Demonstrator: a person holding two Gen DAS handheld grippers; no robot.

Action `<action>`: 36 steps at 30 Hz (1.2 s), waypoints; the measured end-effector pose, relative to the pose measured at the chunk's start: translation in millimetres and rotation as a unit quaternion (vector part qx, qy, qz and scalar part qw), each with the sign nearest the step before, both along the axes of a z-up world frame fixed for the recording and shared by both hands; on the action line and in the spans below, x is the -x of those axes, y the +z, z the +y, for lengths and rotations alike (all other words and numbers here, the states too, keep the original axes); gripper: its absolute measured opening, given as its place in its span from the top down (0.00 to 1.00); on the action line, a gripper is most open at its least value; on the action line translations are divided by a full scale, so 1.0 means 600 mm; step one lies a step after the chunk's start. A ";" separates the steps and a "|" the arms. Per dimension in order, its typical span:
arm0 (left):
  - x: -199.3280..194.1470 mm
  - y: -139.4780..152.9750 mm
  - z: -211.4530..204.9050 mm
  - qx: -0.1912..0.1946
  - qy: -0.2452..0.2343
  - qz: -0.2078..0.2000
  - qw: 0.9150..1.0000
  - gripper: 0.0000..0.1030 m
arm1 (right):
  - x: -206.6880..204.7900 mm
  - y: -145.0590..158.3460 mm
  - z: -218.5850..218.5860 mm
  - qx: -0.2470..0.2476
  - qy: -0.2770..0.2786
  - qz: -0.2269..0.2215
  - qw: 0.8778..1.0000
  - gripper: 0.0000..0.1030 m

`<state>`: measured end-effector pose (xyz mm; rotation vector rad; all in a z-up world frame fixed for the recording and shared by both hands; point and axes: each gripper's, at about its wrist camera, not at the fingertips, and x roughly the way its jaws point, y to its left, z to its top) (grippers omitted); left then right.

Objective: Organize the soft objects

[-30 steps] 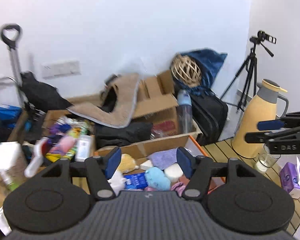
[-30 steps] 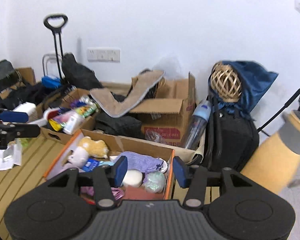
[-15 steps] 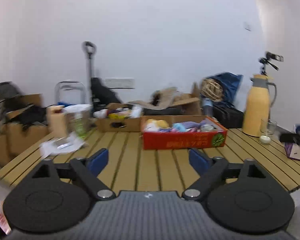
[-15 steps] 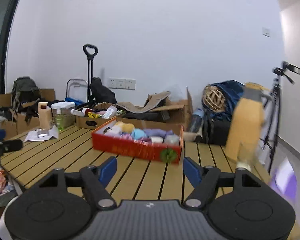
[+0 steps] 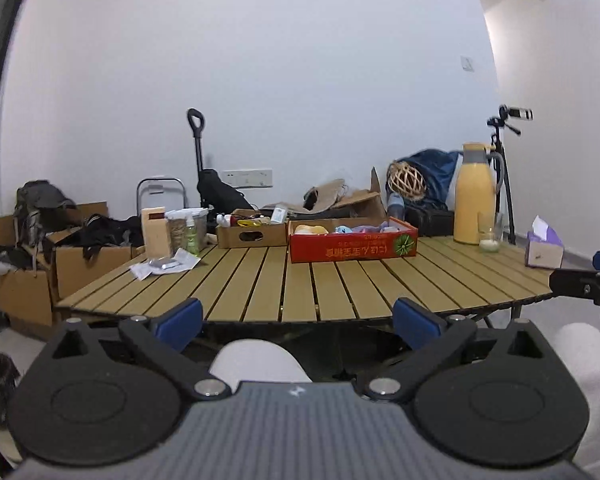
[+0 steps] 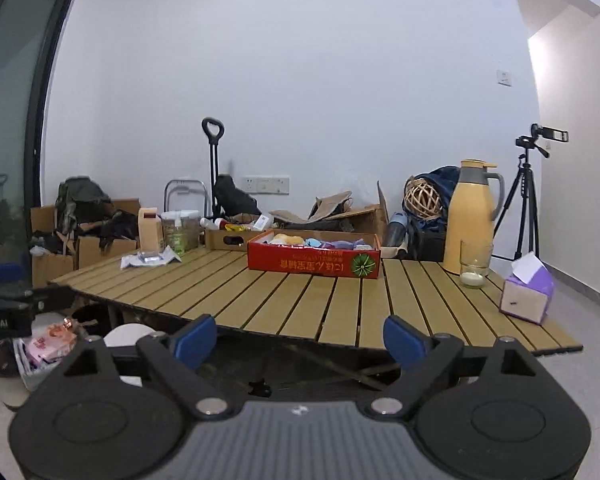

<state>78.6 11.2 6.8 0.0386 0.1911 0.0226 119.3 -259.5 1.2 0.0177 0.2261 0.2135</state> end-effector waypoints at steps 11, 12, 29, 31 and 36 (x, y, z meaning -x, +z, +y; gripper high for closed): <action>0.047 -0.001 -0.004 0.011 -0.005 -0.020 1.000 0.00 | 0.054 -0.016 0.024 0.000 0.018 -0.005 1.000 0.02; 0.047 0.000 -0.004 0.011 -0.005 -0.021 1.000 0.00 | 0.053 -0.014 0.025 -0.001 0.018 -0.006 1.000 0.01; 0.059 0.000 -0.007 0.011 -0.012 -0.025 1.000 0.00 | 0.059 -0.009 0.027 -0.005 0.014 -0.011 1.000 0.01; 0.059 -0.001 -0.004 0.012 -0.014 -0.022 1.000 0.00 | 0.059 -0.008 0.027 -0.002 0.010 -0.011 1.000 0.01; 0.063 -0.001 -0.004 0.013 -0.013 -0.025 1.000 0.00 | 0.064 -0.009 0.025 -0.003 0.011 -0.010 1.000 0.01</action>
